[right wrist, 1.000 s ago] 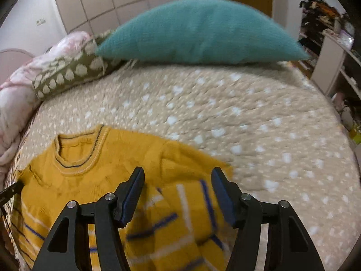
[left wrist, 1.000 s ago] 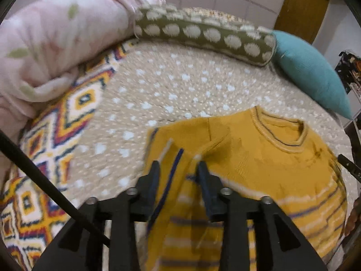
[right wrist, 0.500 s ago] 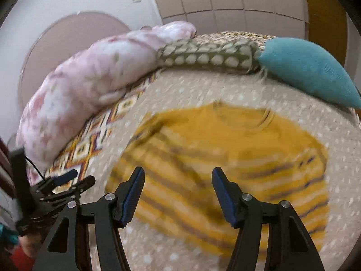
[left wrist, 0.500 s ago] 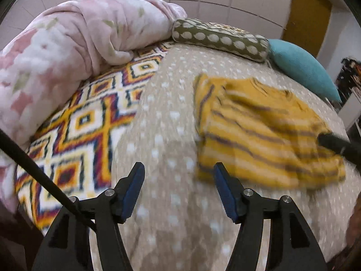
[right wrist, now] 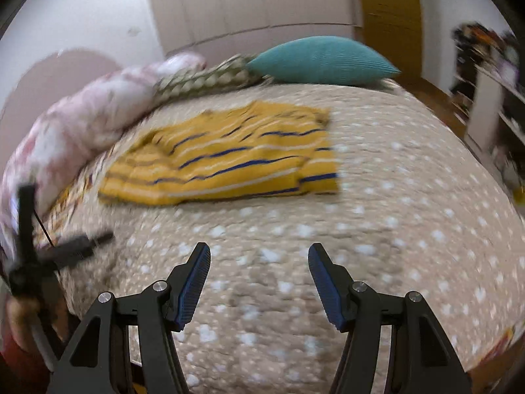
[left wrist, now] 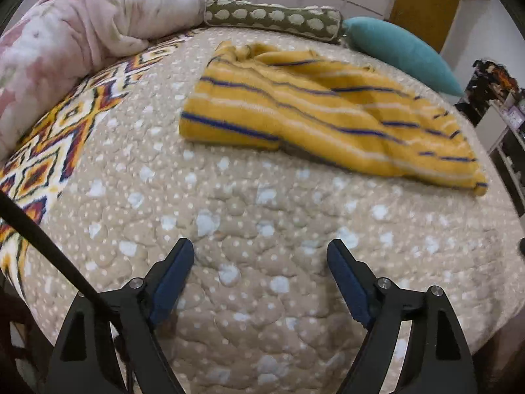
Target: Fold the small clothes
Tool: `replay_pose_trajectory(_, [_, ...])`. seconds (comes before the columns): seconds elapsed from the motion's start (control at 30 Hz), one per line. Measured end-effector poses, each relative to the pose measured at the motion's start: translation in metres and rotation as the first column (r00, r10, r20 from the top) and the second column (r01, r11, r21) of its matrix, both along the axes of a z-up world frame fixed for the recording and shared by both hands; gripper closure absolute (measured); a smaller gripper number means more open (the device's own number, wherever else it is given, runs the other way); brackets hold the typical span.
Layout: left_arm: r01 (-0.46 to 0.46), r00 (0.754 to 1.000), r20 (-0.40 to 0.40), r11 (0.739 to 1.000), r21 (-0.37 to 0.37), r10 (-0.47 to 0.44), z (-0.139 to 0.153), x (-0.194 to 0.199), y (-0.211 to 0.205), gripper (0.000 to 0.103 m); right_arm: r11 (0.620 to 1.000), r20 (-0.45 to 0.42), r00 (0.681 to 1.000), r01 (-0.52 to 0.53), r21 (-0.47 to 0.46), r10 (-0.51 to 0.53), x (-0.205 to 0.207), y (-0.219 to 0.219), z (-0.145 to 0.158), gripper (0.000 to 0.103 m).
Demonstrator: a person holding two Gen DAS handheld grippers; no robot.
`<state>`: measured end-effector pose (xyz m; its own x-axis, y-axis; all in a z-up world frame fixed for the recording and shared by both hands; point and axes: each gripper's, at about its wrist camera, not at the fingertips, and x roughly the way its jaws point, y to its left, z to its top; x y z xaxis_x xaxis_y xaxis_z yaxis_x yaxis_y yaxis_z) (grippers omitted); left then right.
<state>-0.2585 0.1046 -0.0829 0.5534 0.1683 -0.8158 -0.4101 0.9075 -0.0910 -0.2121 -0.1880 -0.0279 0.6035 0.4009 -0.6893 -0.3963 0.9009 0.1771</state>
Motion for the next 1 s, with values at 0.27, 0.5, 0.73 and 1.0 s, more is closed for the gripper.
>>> replay_pose_trajectory(0.27, [0.008,1.000,-0.003,0.995,0.095,-0.008,-0.009,0.003,-0.019,0.012,0.997,-0.027,0.997,0.067,0.028,-0.066,0.006,-0.013,-0.014,0.036])
replay_pose_trajectory(0.5, [0.011,1.000,-0.001,0.996,0.093,-0.011,-0.009,0.004,-0.017,0.010,0.994,-0.074,0.992,0.102,0.043,-0.098,0.011,-0.023,-0.032,0.036])
replay_pose_trajectory(0.73, [0.014,1.000,-0.002,0.996,0.088,-0.014,-0.010,0.003,-0.015,0.010,0.993,-0.080,0.991,0.107,0.048,-0.103,0.010,-0.024,-0.033,0.036])
replay_pose_trajectory(1.0, [0.017,1.000,-0.001,0.994,0.112,-0.017,-0.010,0.004,-0.019,0.008,0.993,-0.101,0.990,0.107,0.047,-0.101,0.012,-0.020,-0.039,0.036])
